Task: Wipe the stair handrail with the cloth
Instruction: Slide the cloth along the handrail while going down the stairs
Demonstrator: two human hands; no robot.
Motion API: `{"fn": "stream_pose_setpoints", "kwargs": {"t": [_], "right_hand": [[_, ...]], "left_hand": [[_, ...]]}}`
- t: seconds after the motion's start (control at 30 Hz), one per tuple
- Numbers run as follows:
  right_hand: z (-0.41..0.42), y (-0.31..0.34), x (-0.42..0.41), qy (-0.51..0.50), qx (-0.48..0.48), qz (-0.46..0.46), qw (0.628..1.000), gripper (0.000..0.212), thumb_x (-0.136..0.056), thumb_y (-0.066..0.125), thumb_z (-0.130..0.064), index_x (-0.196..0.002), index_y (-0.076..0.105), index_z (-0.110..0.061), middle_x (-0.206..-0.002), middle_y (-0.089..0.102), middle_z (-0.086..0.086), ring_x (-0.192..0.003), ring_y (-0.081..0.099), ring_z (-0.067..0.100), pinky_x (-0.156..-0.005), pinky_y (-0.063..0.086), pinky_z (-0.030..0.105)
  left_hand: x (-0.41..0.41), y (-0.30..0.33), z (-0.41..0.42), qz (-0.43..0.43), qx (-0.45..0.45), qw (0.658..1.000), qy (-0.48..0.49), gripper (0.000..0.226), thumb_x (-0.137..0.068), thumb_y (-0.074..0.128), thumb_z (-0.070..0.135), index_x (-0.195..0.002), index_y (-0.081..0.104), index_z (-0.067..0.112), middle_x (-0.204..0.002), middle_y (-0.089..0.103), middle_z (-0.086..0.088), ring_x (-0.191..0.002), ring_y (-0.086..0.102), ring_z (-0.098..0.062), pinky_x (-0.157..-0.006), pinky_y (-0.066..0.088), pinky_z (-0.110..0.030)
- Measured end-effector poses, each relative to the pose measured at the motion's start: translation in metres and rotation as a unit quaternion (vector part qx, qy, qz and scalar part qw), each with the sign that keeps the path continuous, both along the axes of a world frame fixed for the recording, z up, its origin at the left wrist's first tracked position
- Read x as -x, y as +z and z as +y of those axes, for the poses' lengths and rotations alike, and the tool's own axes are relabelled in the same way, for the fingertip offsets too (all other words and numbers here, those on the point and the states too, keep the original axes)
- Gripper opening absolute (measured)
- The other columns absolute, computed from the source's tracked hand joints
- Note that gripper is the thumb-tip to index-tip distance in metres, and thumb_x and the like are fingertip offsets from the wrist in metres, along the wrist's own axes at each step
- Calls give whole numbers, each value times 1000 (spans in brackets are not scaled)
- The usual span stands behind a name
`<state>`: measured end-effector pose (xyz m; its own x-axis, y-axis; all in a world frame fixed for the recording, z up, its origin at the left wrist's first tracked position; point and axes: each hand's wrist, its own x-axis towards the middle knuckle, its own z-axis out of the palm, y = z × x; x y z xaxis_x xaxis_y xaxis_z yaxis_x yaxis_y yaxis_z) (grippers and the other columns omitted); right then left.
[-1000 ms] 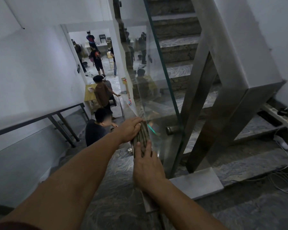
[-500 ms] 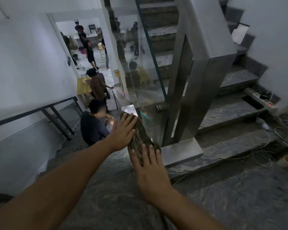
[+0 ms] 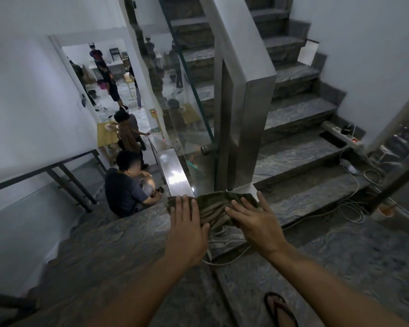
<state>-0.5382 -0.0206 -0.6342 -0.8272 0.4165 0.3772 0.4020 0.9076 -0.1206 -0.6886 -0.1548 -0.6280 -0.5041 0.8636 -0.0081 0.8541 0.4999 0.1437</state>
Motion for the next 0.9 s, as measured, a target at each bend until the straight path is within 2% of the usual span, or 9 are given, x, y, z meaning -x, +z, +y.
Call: {"fn": "stream_pose_setpoints", "kwargs": {"t": [0.1,0.13,0.2,0.3,0.4,0.53,0.63,0.77,0.9], "right_hand": [[14,-2,-4,9,1,32,999,29,-82,56,-22,-107,70,-22,-110,72,5,-106,66,27,-106,35,54],[17,-2,-5,14,5,37,999,30,-81,53,-23,-106,71,-20,-108,73,6,-104,67,27,-103,40,55],[22,-4,-7,16,7,44,999,32,-80,50,-23,-102,72,-18,-107,73,8,-103,68,27,-98,43,59],[34,-9,-13,4,9,56,998,29,-80,51,-18,-100,73,-15,-106,73,11,-102,68,28,-96,43,59],[48,-8,-22,-10,6,80,997,25,-74,68,-5,-98,73,-11,-104,73,15,-94,71,29,-97,40,61],[61,3,-36,-62,6,43,997,26,-70,72,-11,-95,73,-18,-102,75,6,-101,68,28,-99,39,64],[69,10,-44,-74,24,35,996,28,-65,79,-7,-90,74,-21,-94,77,2,-99,69,29,-97,42,60],[78,15,-57,-70,41,64,995,26,-65,76,-3,-87,74,-19,-81,76,0,-73,72,20,-86,50,49],[84,17,-70,-66,41,77,994,23,-66,63,-10,-84,75,-18,-75,76,1,-59,68,24,-59,54,35]], "left_hand": [[-12,-1,2,45,-7,999,-17,70,-80,70,23,-138,41,-2,-145,39,-30,-137,36,-41,-111,26,-50],[-13,-3,4,62,-10,998,-27,70,-68,80,18,-129,53,-3,-134,52,-29,-127,49,-41,-104,36,-50],[-17,-2,8,69,-17,996,-49,73,-53,87,11,-120,61,-2,-123,63,-26,-116,59,-38,-96,44,-48],[-25,2,19,71,-39,993,-89,68,-52,82,3,-117,64,-1,-120,65,-23,-113,62,-35,-94,47,-49],[-35,3,35,81,-56,987,-128,54,-63,72,6,-117,65,2,-120,65,-21,-112,64,-33,-96,44,-47],[-51,6,57,49,-44,987,-147,72,-52,88,19,-119,64,6,-122,66,-18,-113,63,-31,-98,41,-44],[-52,1,68,43,-56,982,-177,66,-59,83,16,-120,62,1,-123,64,-22,-115,62,-34,-97,46,-49],[-53,-8,82,67,-89,972,-206,48,-75,64,16,-121,62,0,-123,64,-21,-116,62,-33,-100,44,-48],[-59,-10,97,71,-89,968,-222,52,-78,38,17,-121,62,1,-123,65,-19,-115,62,-32,-99,44,-48]]}}
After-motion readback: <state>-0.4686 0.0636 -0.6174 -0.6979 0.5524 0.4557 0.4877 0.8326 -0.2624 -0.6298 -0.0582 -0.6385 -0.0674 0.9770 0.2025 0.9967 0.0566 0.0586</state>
